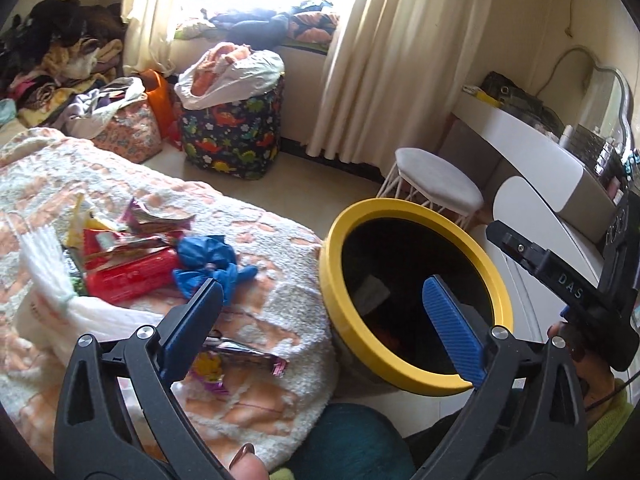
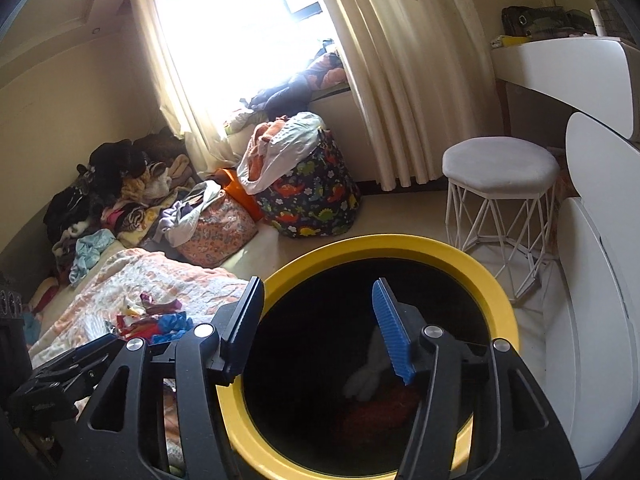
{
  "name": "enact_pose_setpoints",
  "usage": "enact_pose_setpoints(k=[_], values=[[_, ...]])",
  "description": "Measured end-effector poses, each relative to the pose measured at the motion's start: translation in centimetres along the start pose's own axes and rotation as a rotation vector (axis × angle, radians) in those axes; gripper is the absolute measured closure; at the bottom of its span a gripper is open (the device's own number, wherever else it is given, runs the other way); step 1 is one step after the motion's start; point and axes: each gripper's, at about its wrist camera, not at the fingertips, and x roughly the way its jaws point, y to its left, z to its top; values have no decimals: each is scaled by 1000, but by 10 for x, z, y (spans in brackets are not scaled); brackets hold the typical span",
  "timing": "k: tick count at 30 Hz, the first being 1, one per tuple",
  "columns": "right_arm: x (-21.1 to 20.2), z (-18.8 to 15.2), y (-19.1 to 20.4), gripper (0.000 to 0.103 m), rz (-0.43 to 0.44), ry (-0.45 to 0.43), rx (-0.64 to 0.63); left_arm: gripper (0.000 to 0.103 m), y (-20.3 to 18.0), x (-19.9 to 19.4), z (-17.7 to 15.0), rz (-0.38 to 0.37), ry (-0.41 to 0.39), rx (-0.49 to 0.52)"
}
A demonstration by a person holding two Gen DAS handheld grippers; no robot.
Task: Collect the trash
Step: 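Move both open tools back to the trash on the bed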
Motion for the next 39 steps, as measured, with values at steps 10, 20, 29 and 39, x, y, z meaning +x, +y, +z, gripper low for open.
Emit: enact_pose_setpoints(k=[10, 20, 29, 39], values=[[-3, -2, 43, 45, 107, 22, -59, 11, 34, -22, 4, 51, -48, -56], [-6, -15, 84, 38, 202, 61, -126, 11, 64, -40, 4, 96, -90, -122], [-5, -32, 122, 33, 283, 114, -180, 11, 96, -51, 7, 144, -117, -185], [-7, -56, 165, 29, 357, 164, -300, 11, 141, -65, 3, 208, -140, -270]])
